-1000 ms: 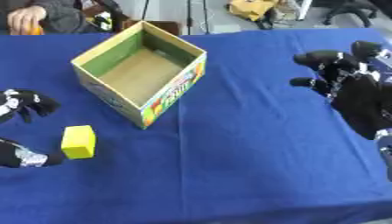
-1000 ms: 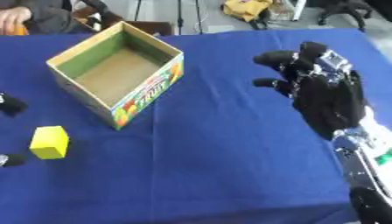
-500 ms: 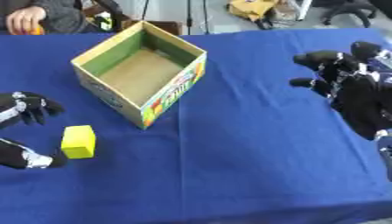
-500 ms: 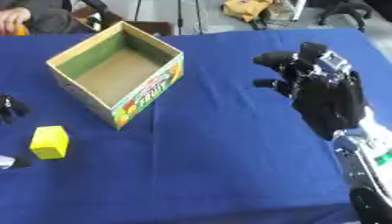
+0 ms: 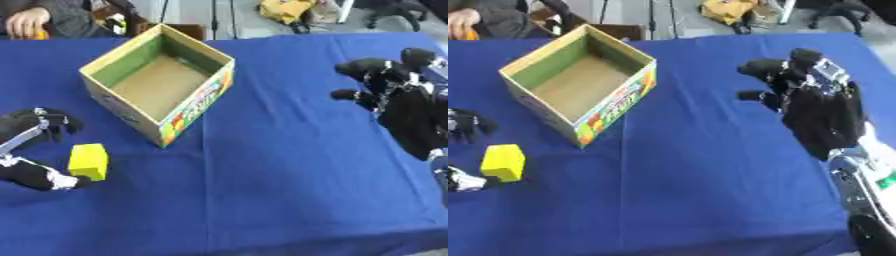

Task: Pick up objects on the table and place them in the box.

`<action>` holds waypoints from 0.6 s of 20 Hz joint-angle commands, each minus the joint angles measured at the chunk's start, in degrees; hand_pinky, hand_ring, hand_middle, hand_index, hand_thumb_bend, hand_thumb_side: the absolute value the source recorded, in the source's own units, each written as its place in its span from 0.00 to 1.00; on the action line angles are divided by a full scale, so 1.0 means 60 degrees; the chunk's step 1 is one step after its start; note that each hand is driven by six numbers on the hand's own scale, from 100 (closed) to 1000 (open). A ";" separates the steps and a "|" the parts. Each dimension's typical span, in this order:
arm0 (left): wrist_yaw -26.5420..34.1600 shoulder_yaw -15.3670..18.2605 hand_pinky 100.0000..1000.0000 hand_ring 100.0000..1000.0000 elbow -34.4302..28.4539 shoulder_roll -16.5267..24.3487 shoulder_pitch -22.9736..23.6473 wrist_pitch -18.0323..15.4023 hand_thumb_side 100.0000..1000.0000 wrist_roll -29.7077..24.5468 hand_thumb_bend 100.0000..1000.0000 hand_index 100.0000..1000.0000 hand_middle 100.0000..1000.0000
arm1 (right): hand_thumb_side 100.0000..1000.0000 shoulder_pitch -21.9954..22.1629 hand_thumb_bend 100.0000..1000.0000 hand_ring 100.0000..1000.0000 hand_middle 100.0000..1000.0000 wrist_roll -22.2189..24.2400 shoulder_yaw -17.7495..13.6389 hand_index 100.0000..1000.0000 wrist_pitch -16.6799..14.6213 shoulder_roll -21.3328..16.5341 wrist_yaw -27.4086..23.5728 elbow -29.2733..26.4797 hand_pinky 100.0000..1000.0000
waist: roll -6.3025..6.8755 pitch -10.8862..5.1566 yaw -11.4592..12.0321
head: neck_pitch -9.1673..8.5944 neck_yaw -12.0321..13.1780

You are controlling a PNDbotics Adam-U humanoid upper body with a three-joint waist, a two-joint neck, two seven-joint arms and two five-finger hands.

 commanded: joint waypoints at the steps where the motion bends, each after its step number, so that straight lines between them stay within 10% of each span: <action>1: -0.0488 -0.0093 0.53 0.55 0.0098 0.0027 -0.0196 -0.0103 0.40 0.0142 0.66 0.79 0.61 | 1.00 -0.0070 0.00 1.00 0.76 0.0031 -0.0057 0.77 -0.0012 -0.0174 0.0048 -0.0219 0.80 | 0.0012 -0.0130 -0.0023 | 0.0054 0.0022; 12: -0.2120 -0.0308 0.50 0.54 0.0709 -0.0220 -0.0313 -0.0557 0.35 -0.0054 0.63 0.78 0.57 | 1.00 -0.0062 0.00 1.00 0.76 0.0039 -0.0049 0.77 -0.0010 -0.0166 0.0050 -0.0219 0.80 | 0.0010 -0.0127 -0.0062 | 0.0063 0.0035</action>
